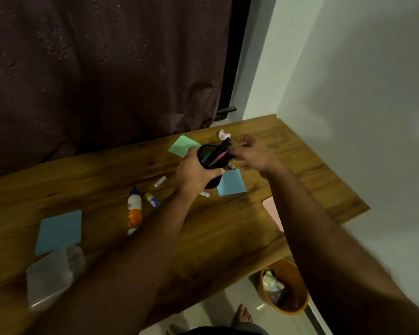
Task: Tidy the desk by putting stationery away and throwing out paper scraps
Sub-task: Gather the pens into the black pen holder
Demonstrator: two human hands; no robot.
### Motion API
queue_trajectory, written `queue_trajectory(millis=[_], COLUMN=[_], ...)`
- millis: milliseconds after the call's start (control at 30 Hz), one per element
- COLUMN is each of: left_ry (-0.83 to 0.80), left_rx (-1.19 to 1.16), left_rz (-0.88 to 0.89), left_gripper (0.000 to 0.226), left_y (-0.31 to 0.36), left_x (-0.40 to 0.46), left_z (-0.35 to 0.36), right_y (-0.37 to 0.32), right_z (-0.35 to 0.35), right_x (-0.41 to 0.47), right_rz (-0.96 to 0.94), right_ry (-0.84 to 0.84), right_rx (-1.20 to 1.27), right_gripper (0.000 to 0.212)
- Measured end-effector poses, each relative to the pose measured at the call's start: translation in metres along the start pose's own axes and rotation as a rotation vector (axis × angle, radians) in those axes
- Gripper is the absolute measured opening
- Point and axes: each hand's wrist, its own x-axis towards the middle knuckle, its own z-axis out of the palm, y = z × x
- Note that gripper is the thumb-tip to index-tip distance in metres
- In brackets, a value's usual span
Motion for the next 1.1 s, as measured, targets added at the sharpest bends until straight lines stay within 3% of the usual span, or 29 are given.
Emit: queue_trajectory(millis=[100, 300, 533, 667, 867, 1100], left_ry=[-0.015, -0.085, -0.185, -0.327, -0.511, -0.552], left_rx=[-0.035, -0.068, -0.132, -0.219, -0.250, -0.293], left_rz=[0.007, 0.027, 0.048, 0.055, 0.063, 0.053], left_gripper=[0.083, 0.081, 0.083, 0.082, 0.064, 0.049], left_y=[0.021, 0.065, 0.118, 0.138, 0.161, 0.179], left_x=[-0.002, -0.006, -0.013, -0.015, -0.025, -0.040], left_z=[0.025, 0.088, 0.178, 0.235, 0.304, 0.351], right_y=[0.030, 0.076, 0.136, 0.177, 0.228, 0.262], right_z=[-0.026, -0.077, -0.162, -0.209, -0.269, -0.298], right_x=[-0.015, -0.021, -0.026, -0.028, -0.038, -0.047], right_rz=[0.040, 0.028, 0.000, -0.027, 0.021, 0.070], right_ry=[-0.118, -0.074, -0.024, 0.059, 0.158, 0.261], right_rx=[0.297, 0.263, 0.297, 0.378, 0.449, 0.476], right_gripper=[0.048, 0.050, 0.037, 0.035, 0.031, 0.036])
